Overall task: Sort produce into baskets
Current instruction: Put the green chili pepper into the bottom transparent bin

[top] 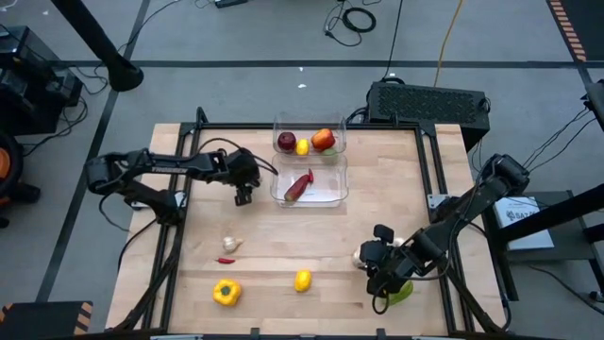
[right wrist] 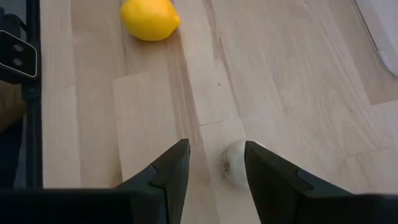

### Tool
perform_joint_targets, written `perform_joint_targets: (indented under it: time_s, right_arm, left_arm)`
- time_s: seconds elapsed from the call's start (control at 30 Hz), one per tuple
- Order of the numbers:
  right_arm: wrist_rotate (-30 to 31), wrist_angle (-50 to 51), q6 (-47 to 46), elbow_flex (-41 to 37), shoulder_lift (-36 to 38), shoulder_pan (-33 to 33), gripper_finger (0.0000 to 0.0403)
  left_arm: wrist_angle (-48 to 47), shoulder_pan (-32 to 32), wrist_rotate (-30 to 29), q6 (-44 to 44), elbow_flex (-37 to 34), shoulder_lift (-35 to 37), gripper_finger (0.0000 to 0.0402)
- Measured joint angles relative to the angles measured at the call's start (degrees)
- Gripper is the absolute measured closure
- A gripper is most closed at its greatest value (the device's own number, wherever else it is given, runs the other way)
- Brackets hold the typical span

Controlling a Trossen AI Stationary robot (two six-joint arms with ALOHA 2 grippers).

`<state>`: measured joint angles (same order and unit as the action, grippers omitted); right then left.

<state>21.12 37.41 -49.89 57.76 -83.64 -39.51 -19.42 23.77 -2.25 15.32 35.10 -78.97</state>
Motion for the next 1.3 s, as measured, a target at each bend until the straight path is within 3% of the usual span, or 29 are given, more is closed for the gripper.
perform_joint_targets:
  time_s: [0.4, 0.9, 1.3]
  right_arm:
    - [0.1, -2.7, 0.0, 0.0, 0.0, -0.8, 0.0257]
    - [0.0, -2.7, 0.0, 0.0, 0.0, -0.7, 0.0257]
    - [0.0, -2.7, 0.0, 0.0, 0.0, -0.7, 0.0257]
  left_arm:
    - [2.6, 0.2, -1.7, 4.8, 0.1, -5.2, 0.017]
    - [4.1, 0.2, -0.5, 4.6, 0.1, -6.0, 0.0306]
    - [3.5, 0.2, -1.3, 3.3, 0.2, -5.3, 0.0327]
